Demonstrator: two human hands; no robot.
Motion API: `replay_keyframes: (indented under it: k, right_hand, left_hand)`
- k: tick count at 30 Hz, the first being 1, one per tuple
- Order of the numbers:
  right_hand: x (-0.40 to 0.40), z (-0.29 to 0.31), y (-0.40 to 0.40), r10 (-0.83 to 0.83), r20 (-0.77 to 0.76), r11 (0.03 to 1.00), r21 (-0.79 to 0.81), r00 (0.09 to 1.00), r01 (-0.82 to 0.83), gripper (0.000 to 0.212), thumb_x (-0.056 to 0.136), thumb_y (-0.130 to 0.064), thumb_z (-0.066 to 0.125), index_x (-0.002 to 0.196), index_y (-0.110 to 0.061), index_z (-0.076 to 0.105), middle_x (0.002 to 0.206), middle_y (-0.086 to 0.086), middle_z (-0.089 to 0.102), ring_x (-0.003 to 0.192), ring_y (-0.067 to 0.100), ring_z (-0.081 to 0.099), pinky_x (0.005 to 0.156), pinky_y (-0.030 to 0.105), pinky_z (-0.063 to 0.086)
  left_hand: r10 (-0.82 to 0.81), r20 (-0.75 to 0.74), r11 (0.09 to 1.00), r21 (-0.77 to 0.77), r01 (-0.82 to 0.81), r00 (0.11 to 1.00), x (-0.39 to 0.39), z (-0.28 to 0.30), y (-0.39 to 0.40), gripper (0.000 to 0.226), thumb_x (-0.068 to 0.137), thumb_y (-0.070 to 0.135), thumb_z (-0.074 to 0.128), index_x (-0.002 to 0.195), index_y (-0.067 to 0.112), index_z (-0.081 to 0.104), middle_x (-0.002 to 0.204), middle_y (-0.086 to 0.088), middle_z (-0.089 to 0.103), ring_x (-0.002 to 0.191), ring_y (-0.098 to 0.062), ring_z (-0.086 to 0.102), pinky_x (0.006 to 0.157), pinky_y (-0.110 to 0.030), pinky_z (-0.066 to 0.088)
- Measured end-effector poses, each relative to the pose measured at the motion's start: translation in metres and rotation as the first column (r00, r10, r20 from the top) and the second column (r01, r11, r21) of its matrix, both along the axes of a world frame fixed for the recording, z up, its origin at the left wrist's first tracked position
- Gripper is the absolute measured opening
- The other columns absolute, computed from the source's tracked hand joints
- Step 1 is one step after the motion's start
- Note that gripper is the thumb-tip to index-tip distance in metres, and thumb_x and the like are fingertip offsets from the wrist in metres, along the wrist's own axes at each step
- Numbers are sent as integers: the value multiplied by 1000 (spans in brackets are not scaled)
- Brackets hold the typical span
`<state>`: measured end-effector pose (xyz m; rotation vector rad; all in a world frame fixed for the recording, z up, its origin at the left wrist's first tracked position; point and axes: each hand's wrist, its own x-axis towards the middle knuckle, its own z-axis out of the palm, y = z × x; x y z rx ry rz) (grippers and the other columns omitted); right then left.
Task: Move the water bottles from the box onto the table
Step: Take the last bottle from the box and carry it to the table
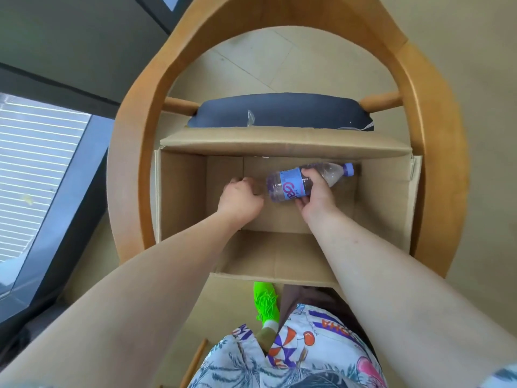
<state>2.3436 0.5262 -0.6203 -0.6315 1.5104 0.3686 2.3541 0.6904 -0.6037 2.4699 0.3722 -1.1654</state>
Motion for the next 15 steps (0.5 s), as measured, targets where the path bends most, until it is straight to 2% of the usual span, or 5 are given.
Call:
replay_keyframes:
  k: [4, 8, 11, 13, 15]
  right_hand:
    - [-21, 8, -1, 100, 28, 995, -5, 995, -100, 58, 77, -12, 80, 132, -12, 63, 125, 11, 73, 103, 25, 72, 83, 34, 60]
    - [-33, 26, 4, 204, 134, 978, 22, 970, -209, 61, 75, -9, 77, 133, -7, 61, 104, 12, 70, 88, 29, 68, 80, 41, 59]
    - [-36, 46, 10, 266, 237, 958, 43, 934, -284, 43, 75, -7, 76, 118, -11, 68, 92, 7, 72, 87, 26, 67, 91, 46, 57]
    - [-38, 67, 17, 296, 301, 941, 68, 906, -331, 23, 77, -10, 75, 98, -16, 71, 81, 4, 74, 83, 24, 68, 90, 44, 57]
    - [-42, 89, 25, 326, 362, 921, 88, 874, -380, 21, 78, -13, 75, 98, -18, 71, 84, 5, 75, 85, 26, 71, 90, 44, 58]
  left_hand:
    - [12, 25, 1000, -7, -12, 1000, -9, 9, 0, 43, 91, 34, 62, 128, 12, 63, 134, -15, 54, 129, -35, 50, 98, -33, 44]
    - [16, 74, 1000, 14, -17, 997, -10, 27, 3, 41, 90, 32, 64, 125, 11, 64, 131, -14, 54, 125, -34, 52, 88, -31, 42]
    - [8, 147, 1000, -4, -7, 989, -11, 52, 6, 38, 89, 28, 63, 124, 13, 64, 121, -10, 55, 119, -31, 53, 86, -33, 43]
    - [9, 202, 1000, -19, -6, 979, -16, 73, 11, 36, 89, 27, 63, 123, 15, 65, 120, -8, 56, 119, -29, 52, 89, -34, 44]
    - [21, 284, 1000, -25, -15, 959, -23, 98, 20, 34, 91, 23, 60, 123, 15, 66, 123, -8, 58, 119, -29, 54, 93, -35, 46]
